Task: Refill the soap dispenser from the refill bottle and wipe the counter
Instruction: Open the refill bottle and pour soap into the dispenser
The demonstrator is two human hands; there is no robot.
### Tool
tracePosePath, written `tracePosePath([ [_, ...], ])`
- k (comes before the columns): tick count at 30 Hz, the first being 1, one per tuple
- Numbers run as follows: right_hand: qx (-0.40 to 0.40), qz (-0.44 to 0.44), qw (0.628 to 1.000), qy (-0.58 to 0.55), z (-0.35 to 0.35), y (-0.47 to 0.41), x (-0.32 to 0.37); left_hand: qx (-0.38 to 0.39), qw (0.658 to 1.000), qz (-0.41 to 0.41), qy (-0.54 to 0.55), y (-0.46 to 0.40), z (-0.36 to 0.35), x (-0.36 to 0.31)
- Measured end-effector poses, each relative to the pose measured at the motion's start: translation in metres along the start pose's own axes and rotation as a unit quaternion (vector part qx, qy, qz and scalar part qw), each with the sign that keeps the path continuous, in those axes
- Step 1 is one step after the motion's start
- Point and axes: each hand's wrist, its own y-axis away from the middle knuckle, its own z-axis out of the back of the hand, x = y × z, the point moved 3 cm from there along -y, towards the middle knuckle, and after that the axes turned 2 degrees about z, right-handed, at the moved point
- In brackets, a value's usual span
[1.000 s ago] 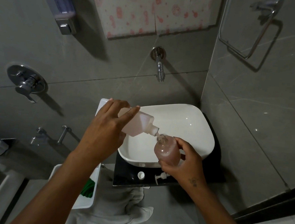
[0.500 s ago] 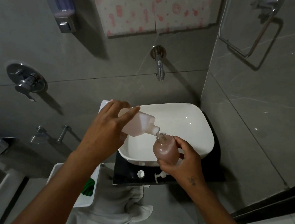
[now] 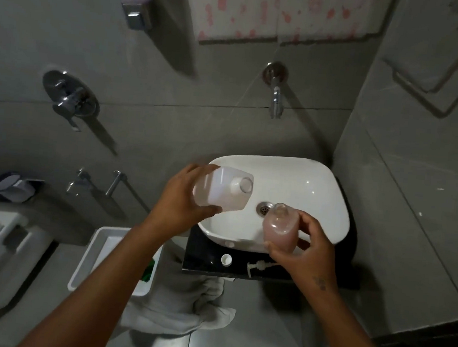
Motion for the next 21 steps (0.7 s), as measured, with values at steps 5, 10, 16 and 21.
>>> tracePosePath([
  [5, 0.006, -0.026, 1.0, -0.003, 0.006, 0.008, -0.022, 0.079, 0.968, 0.164, 0.171, 0.028, -0.027, 0.074],
  [10, 0.01, -0.08, 0.997, -0.005, 0.009, 0.023, -0.046, 0.098, 0.952, 0.241, 0.16, 0.071, -0.051, 0.13],
  [16, -0.034, -0.125, 0.991, -0.024, 0.014, 0.035, -0.063, 0.074, 0.936, 0.294, 0.178, 0.094, -0.079, 0.17],
  [21, -0.06, -0.131, 0.989, -0.025, 0.021, 0.038, -0.077, 0.075, 0.936, 0.295, 0.175, 0.088, -0.093, 0.179],
])
